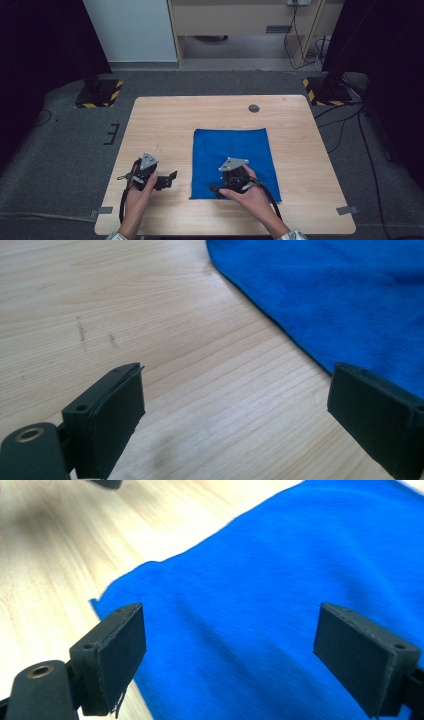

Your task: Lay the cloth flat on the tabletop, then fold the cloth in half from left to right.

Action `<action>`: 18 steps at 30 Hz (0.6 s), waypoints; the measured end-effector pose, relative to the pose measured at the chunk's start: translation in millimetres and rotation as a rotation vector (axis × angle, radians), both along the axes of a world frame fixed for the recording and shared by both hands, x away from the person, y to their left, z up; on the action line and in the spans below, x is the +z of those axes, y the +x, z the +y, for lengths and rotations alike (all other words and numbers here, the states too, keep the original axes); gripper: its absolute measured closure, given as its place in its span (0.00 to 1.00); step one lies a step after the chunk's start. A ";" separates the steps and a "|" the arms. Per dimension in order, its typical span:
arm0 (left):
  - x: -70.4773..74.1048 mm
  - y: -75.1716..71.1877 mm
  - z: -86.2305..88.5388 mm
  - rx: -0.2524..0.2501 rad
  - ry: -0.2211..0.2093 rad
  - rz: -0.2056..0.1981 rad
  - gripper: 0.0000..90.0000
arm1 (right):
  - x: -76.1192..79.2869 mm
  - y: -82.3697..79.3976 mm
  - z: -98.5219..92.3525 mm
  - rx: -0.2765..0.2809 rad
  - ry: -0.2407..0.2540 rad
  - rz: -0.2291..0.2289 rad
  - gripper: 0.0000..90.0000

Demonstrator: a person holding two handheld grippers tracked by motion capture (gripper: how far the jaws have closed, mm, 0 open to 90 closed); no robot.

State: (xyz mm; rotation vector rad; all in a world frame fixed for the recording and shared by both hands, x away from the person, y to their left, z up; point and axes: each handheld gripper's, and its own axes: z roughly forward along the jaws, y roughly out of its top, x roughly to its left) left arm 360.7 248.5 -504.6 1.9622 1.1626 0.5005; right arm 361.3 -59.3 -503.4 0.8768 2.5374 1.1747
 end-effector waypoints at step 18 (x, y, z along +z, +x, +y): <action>-1.0 1.0 3.5 0.021 0.003 0.000 0.08 | 5.9 -18.4 45.6 0.147 -0.039 0.002 0.41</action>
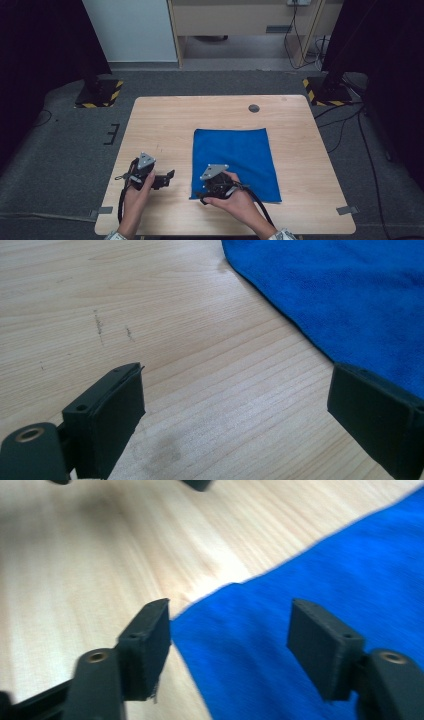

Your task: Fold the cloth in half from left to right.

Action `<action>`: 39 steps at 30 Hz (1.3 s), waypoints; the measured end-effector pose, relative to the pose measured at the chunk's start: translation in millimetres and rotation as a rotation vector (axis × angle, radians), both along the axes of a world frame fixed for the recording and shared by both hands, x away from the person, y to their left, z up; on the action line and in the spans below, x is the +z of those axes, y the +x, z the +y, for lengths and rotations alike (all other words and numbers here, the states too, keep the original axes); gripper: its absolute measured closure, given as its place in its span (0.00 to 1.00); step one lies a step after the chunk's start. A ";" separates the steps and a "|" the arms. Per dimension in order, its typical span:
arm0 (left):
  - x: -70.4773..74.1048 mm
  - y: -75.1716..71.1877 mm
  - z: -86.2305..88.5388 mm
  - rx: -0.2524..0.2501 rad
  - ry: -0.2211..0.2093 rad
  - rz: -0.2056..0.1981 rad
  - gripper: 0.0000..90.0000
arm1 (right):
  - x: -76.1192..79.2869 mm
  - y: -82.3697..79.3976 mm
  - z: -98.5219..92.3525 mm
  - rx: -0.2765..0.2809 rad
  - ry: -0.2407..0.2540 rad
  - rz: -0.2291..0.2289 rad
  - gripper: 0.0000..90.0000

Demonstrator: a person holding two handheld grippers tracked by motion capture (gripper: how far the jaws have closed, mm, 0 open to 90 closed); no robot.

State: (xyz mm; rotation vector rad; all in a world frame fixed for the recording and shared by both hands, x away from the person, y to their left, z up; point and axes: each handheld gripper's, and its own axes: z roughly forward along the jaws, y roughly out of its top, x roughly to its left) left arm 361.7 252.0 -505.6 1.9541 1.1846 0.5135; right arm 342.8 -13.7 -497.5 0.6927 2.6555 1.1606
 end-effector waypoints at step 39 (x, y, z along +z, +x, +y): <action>6.4 2.4 -7.9 -0.045 -0.021 -0.009 0.08 | -28.4 1.5 19.7 -0.009 -0.056 -0.020 0.90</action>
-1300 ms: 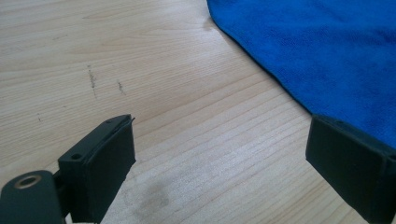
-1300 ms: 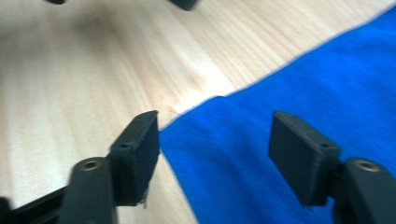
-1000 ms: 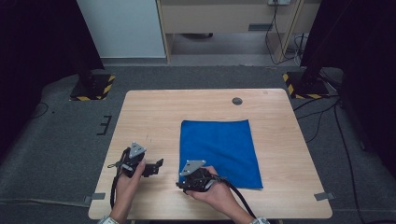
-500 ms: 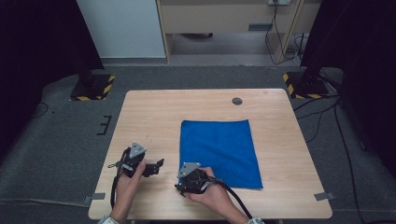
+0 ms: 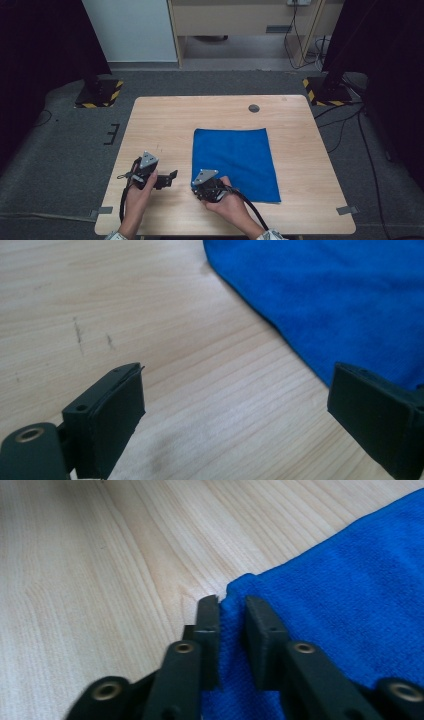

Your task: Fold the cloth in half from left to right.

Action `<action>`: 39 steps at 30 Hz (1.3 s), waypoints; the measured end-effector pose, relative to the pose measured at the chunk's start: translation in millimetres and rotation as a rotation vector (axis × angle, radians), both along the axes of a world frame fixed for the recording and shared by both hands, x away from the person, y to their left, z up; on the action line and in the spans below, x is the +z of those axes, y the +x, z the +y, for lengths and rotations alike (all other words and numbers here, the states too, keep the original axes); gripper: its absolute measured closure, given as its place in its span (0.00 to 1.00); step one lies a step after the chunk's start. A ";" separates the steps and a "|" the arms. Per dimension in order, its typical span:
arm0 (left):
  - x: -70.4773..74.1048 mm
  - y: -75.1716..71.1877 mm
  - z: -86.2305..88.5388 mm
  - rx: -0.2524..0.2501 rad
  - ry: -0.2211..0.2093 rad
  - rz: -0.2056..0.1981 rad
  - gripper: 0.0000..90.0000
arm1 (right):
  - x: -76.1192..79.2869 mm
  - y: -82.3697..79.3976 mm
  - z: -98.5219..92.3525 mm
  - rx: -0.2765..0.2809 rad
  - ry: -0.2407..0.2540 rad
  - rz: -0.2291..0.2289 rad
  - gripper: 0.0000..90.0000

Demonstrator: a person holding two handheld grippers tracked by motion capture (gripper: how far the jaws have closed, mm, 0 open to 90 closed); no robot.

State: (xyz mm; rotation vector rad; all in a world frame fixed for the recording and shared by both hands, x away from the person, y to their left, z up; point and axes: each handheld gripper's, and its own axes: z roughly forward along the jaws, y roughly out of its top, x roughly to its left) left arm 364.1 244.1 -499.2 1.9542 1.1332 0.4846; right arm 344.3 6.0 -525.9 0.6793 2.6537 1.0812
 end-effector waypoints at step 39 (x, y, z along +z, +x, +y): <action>-27.6 162.9 -60.5 -0.080 0.091 0.035 0.61 | 3.8 -29.3 6.8 -0.007 0.082 0.010 0.96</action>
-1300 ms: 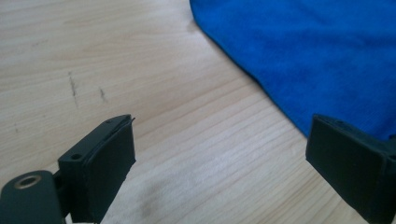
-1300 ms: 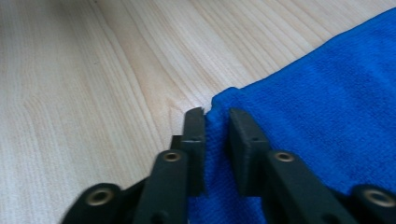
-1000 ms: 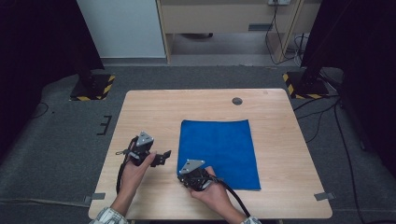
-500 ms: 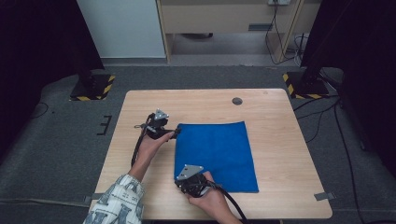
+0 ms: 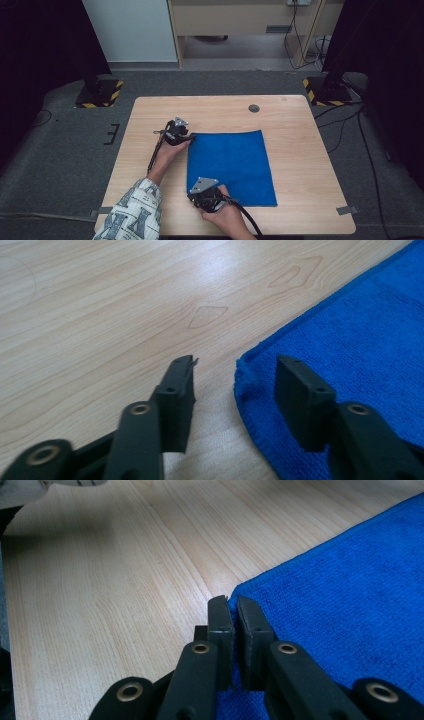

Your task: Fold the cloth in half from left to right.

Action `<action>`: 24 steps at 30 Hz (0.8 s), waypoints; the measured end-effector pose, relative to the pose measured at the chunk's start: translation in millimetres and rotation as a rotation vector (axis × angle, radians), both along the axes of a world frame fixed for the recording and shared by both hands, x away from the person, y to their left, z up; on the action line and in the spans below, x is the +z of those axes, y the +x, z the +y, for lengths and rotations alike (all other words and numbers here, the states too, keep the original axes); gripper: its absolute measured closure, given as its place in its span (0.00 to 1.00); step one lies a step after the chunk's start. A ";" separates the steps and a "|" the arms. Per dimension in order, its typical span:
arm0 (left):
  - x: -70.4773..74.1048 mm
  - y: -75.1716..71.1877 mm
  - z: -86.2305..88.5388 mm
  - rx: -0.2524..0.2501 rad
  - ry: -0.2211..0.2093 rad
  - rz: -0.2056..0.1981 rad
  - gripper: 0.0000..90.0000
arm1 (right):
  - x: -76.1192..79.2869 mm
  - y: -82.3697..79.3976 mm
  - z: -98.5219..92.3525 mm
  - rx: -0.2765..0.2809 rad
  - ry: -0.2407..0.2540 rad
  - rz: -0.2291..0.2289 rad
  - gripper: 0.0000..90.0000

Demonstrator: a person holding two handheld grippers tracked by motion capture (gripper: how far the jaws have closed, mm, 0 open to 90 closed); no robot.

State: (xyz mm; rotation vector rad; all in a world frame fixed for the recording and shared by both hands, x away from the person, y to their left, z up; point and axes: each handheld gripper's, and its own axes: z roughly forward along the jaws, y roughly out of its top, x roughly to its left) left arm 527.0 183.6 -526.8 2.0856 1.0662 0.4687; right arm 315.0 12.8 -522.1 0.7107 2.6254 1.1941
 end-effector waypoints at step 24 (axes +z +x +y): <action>27.4 0.9 -0.1 0.014 -0.099 0.030 0.97 | 21.1 -8.7 -1.5 -0.013 0.018 -0.025 0.96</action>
